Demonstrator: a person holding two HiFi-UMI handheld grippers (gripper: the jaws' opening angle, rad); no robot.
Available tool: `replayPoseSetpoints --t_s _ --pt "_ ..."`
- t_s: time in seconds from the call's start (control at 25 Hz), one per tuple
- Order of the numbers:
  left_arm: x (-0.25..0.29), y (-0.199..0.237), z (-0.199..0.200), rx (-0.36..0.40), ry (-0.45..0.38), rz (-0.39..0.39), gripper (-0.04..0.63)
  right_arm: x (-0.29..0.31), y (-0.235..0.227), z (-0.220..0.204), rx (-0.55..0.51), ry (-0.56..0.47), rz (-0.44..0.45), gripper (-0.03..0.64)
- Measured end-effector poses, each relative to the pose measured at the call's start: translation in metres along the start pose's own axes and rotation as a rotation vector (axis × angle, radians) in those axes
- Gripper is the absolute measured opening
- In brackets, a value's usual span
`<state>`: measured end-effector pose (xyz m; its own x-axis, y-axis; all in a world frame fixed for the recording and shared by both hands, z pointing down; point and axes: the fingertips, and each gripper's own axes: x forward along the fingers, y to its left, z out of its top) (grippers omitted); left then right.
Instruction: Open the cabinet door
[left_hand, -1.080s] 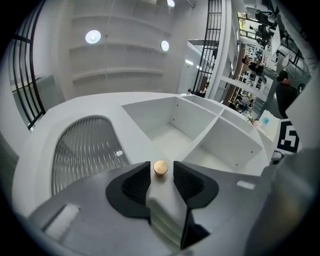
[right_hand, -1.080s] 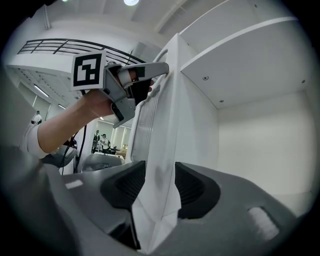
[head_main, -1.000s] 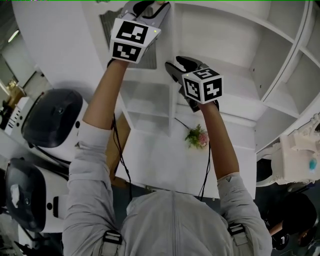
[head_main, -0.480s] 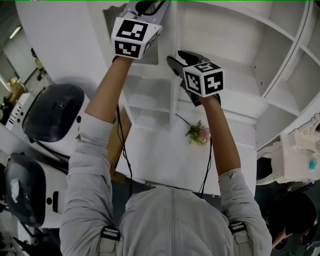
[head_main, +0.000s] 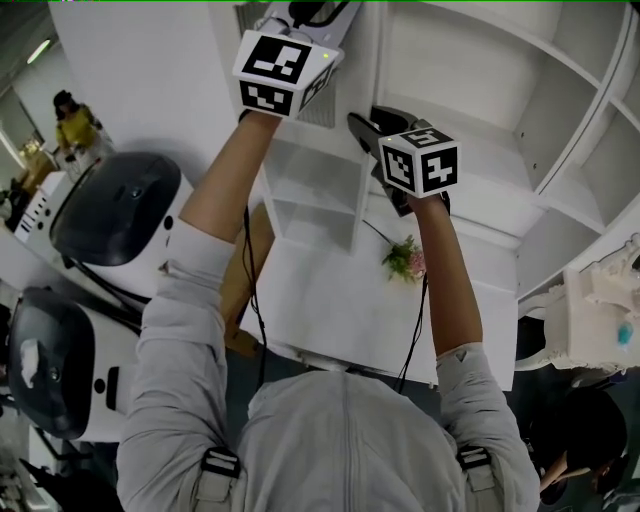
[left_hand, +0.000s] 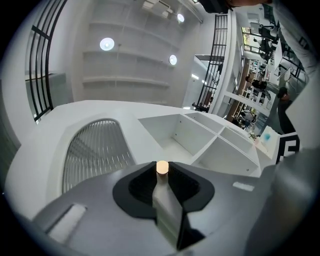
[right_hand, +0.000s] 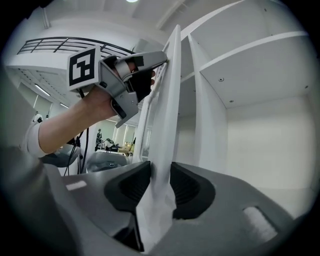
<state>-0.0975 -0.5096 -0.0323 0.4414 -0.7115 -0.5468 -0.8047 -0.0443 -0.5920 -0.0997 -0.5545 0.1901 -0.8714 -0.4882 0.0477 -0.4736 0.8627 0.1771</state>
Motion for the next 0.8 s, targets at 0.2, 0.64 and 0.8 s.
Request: replayPoseSetpoints --t_s 0.2,0.64,0.8 --pt "-0.019 -0.002 0.013 -0.041 -0.027 -0.021 0.091 -0.015 0.022 0.000 0.016 0.027 -0.022 0.110" --pt "-0.082 0.021 0.050 -0.117 -0.075 -0.042 0.097 -0.031 0.099 0.012 0.008 0.041 -0.074 0.089" --pt "-0.112 0.034 0.060 -0.149 -0.086 -0.053 0.100 -0.031 0.134 0.018 0.051 0.013 -0.062 0.078"
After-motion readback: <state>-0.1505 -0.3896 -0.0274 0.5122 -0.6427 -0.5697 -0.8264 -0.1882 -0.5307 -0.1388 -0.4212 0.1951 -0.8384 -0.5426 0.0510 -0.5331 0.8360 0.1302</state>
